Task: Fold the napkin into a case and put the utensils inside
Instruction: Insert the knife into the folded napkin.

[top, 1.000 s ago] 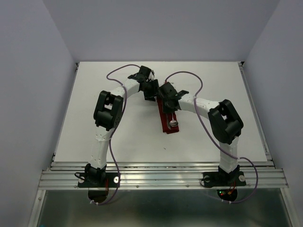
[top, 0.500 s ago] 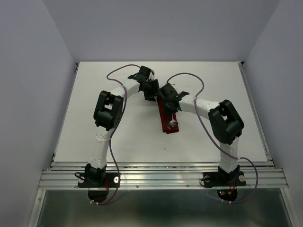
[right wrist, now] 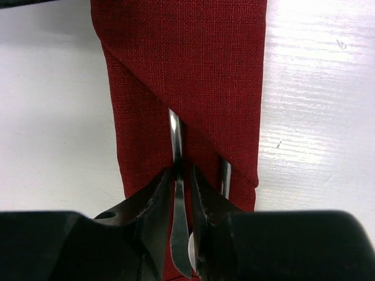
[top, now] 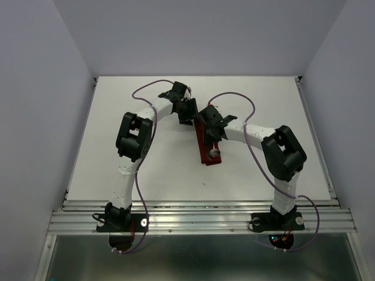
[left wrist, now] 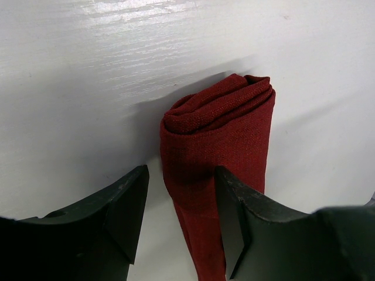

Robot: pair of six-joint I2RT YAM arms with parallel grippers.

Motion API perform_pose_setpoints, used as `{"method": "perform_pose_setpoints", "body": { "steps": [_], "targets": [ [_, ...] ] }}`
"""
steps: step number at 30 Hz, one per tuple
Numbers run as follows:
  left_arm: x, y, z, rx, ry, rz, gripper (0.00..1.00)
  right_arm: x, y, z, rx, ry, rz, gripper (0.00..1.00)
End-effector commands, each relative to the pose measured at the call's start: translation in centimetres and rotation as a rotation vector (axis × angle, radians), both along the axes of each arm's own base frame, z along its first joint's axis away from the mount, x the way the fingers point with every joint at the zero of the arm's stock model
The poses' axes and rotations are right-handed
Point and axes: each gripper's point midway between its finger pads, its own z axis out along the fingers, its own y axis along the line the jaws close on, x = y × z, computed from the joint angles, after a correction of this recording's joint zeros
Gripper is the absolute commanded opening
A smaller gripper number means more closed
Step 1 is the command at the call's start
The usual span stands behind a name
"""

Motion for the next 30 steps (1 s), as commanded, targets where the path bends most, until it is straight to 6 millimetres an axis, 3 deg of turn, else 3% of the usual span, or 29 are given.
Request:
{"method": "perform_pose_setpoints", "body": {
  "steps": [1,4,7,9,30],
  "targets": [
    [-1.3,0.2,-1.7,0.029,0.043,-0.021,0.6,0.9,1.1,1.3,0.043,-0.041,0.004,0.25],
    [-1.4,0.2,-1.7,0.031,0.043,-0.022,0.6,1.1,1.4,1.1,0.048,-0.035,0.007,0.22],
    [-1.5,0.3,-1.7,0.034,0.043,-0.027,0.6,1.6,1.4,1.6,0.054,-0.057,-0.018,0.08],
    [-1.5,0.4,-1.8,0.037,0.044,-0.027,0.6,2.1,1.3,2.3,0.058,-0.083,-0.041,0.03],
    [-1.8,0.4,-1.9,0.035,0.048,-0.026,0.6,4.5,2.2,2.6,0.063,-0.124,-0.092,0.02]
  ]
}}
